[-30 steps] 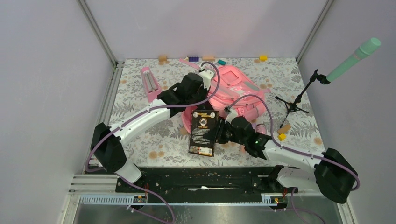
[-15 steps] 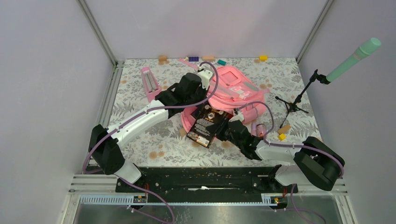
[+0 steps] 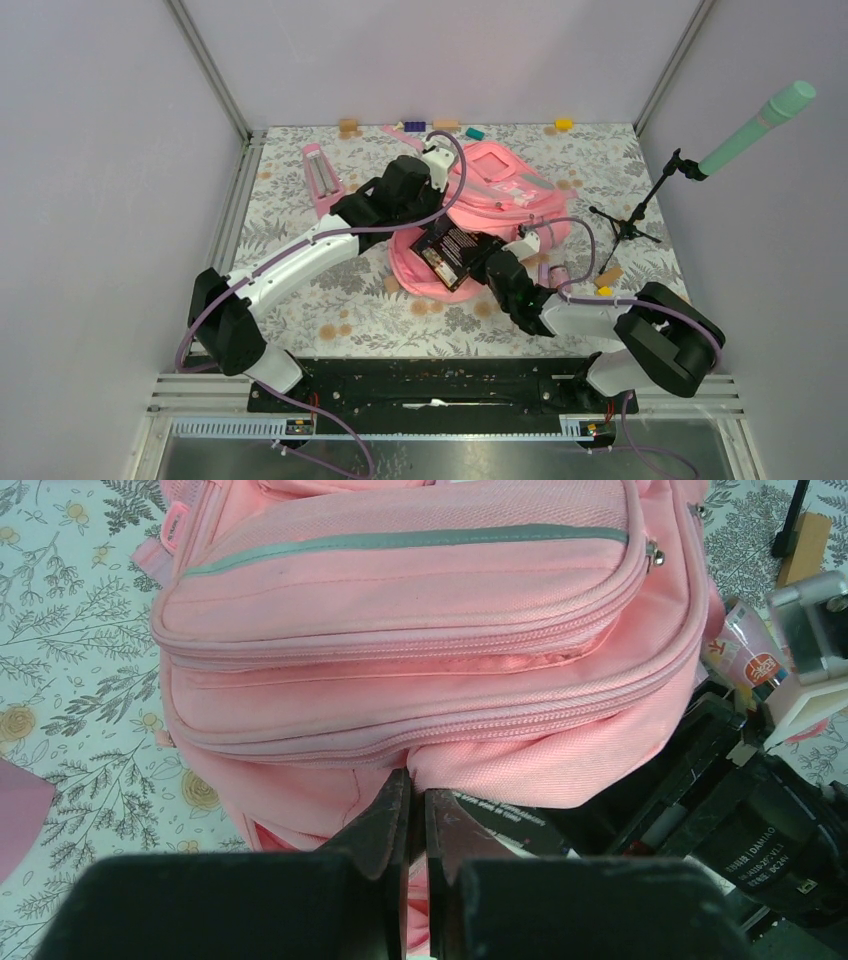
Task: Pack the student bag
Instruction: Place the book in the student bag.
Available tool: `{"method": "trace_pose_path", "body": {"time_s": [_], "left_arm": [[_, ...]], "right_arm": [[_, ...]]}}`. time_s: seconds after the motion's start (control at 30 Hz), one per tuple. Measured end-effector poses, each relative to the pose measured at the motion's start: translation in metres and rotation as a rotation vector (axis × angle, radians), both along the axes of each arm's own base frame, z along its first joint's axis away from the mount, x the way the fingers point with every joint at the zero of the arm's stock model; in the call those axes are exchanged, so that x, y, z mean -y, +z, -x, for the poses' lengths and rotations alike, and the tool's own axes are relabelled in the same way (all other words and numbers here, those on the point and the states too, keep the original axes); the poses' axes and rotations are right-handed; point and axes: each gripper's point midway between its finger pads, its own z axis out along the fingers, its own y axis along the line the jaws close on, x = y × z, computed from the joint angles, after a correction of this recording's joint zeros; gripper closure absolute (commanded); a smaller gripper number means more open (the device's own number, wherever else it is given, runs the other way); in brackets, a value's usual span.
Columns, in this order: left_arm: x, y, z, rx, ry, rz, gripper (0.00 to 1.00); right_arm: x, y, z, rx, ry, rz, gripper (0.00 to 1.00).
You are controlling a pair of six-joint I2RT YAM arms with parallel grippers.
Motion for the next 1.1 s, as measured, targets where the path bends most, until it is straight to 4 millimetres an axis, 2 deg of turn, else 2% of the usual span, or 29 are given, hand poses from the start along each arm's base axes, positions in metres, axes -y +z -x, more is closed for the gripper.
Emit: {"method": "trace_pose_path", "body": {"time_s": [0.07,0.13,0.27,0.43,0.5,0.7,0.83,0.97,1.1], "left_arm": [[0.0,0.001,0.0,0.001,0.0,0.002,1.0],[0.0,0.0,0.0,0.0,0.0,-0.001,1.0],[-0.001,0.0,0.001,-0.001,0.0,-0.001,1.0],[-0.001,0.0,0.001,-0.003,0.0,-0.004,1.0],[-0.001,0.0,0.001,-0.003,0.0,-0.005,1.0],[-0.002,0.0,0.002,-0.005,0.0,-0.005,1.0],[-0.002,-0.001,0.002,-0.006,0.0,-0.007,1.0],[-0.002,-0.002,0.002,-0.009,0.0,-0.01,1.0],[-0.002,-0.002,0.002,-0.009,0.0,-0.01,1.0]], "right_arm": [[0.001,0.004,-0.006,0.021,-0.007,0.046,0.28],[0.003,0.01,-0.012,0.049,-0.006,0.09,0.24],[0.01,0.003,-0.008,0.049,0.015,0.17,0.2],[0.033,-0.007,0.012,0.045,0.025,0.213,0.2],[0.04,-0.008,0.019,0.044,0.03,0.223,0.24],[0.046,-0.001,0.034,0.048,0.056,0.208,0.3],[0.037,0.005,0.045,0.053,0.109,0.19,0.29],[0.021,-0.001,0.064,0.03,0.207,0.211,0.31],[0.006,-0.012,0.082,-0.009,0.278,0.213,0.44]]}}
